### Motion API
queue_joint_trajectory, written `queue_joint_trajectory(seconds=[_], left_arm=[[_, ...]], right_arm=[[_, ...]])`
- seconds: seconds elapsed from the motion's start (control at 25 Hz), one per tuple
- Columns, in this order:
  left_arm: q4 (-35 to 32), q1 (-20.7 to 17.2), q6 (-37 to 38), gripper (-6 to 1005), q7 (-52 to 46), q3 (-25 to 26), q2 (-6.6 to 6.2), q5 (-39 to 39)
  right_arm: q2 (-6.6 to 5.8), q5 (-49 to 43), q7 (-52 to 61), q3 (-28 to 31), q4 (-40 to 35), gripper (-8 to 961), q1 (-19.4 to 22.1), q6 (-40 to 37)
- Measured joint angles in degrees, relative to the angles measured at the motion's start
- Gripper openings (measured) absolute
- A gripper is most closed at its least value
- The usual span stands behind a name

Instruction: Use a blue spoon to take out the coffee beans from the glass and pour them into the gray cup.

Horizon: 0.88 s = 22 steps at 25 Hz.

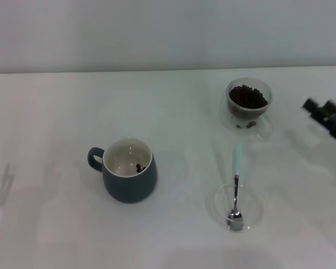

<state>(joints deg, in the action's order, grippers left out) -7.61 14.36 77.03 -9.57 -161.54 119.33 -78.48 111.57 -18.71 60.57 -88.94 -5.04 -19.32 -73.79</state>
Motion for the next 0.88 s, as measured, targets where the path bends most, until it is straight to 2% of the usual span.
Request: queue_joint_trajectory(seconds=[0.2, 0.28, 0.48, 0.88], left_arm=[[0.0, 0.6, -0.3, 834, 0.0, 0.2, -0.03, 0.0], [-0.1, 0.9, -0.9, 833, -0.1, 0.8, 0.01, -0.3], [-0.3, 1.1, -1.9, 832, -2.3, 1.6, 0.13, -1.4], [-0.4, 1.4, -2.2, 834, -4.7, 1.2, 0.03, -1.6]], right_arm=[[3.25, 0.0, -27.8, 17.9, 0.2, 850, 1.3, -0.1], [3.82, 0.0, -40.7, 25.3, 2.0, 848, 0.8, -0.5], [3.83, 0.1, -44.4, 29.8, 2.4, 844, 0.1, 0.2], [3.83, -0.2, -43.5, 29.8, 2.7, 844, 0.0, 0.2]])
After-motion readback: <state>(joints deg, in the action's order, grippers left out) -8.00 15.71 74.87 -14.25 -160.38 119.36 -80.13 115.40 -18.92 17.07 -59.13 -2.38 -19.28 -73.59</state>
